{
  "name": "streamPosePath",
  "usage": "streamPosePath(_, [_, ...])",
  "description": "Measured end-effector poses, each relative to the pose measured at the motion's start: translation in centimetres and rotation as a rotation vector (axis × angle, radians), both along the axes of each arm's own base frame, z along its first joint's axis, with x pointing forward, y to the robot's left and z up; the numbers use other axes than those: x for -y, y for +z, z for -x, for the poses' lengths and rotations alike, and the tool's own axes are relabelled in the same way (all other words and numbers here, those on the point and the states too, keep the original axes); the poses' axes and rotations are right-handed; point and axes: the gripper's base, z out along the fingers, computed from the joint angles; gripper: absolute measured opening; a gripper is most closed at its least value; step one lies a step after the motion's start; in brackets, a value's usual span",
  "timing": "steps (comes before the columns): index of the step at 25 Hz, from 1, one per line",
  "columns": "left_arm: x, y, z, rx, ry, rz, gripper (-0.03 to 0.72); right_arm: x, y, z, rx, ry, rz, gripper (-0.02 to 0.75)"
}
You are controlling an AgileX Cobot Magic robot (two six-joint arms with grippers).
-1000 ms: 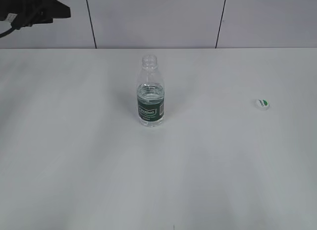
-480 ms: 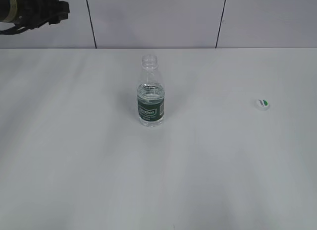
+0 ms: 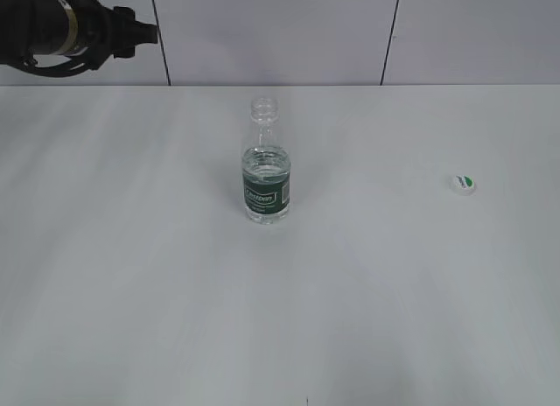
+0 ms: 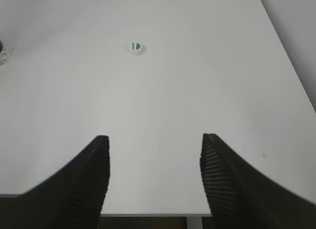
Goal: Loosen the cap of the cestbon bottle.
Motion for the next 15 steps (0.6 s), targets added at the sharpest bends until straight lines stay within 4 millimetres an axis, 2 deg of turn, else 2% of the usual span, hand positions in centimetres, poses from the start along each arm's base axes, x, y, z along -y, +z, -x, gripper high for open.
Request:
streamPosePath(4, [0.7, 0.8, 0.5, 0.032, 0.053, -0.11, 0.44, 0.0, 0.0, 0.0, 0.0, 0.0, 0.0, 0.447])
streamPosePath(11, [0.9, 0.8, 1.1, -0.025, 0.082, -0.117, 0.44, 0.0, 0.0, 0.0, 0.0, 0.0, 0.0, 0.447])
streamPosePath(15, [0.5, 2.3, 1.9, -0.029, 0.086, -0.144, 0.44, 0.0, 0.0, 0.0, 0.0, 0.0, 0.0, 0.447])
